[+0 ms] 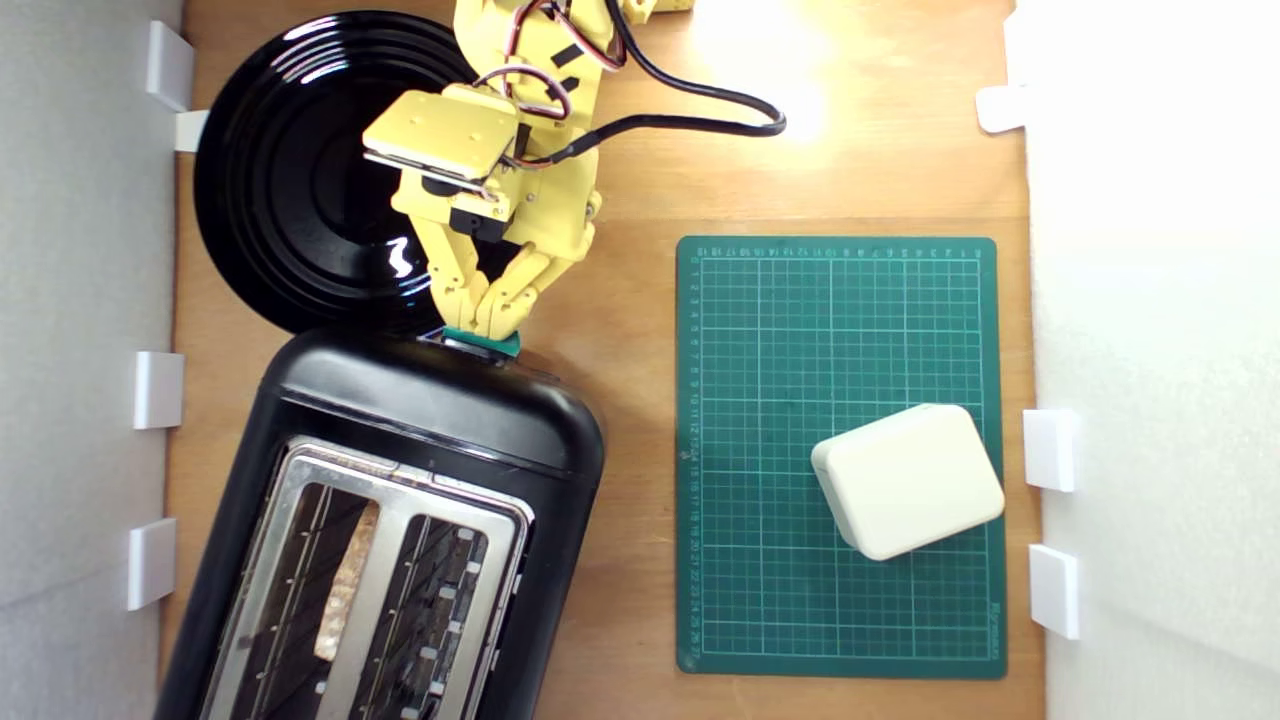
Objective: Start toaster
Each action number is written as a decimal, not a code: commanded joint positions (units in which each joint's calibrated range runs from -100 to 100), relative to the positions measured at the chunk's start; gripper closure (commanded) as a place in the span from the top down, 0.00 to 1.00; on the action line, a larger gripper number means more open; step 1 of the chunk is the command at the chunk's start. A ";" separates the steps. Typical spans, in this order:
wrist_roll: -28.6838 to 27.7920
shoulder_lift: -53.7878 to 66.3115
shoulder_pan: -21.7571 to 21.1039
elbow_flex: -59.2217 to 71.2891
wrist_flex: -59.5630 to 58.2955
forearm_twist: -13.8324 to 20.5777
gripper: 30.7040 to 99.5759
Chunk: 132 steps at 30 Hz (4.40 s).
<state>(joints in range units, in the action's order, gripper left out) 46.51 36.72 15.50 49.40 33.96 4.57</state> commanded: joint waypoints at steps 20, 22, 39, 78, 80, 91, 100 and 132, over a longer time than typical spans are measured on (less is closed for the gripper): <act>-0.25 -10.33 4.34 -0.37 -0.51 0.68 0.01; -0.25 -10.91 4.34 -0.37 -0.51 0.68 0.01; -0.20 -11.41 0.21 -0.83 -0.60 0.68 0.01; -0.30 -23.07 -3.12 -4.19 -0.77 4.06 0.01; -0.30 -23.82 -3.12 -4.28 -0.77 4.06 0.01; -0.35 -25.23 -2.40 -0.74 -0.85 3.49 0.01; -1.72 -28.73 -2.32 0.99 -0.77 4.15 0.01; -1.66 -28.23 -2.48 9.98 -6.42 5.46 0.01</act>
<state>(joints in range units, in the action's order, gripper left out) 44.79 15.55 13.33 52.92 27.23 9.77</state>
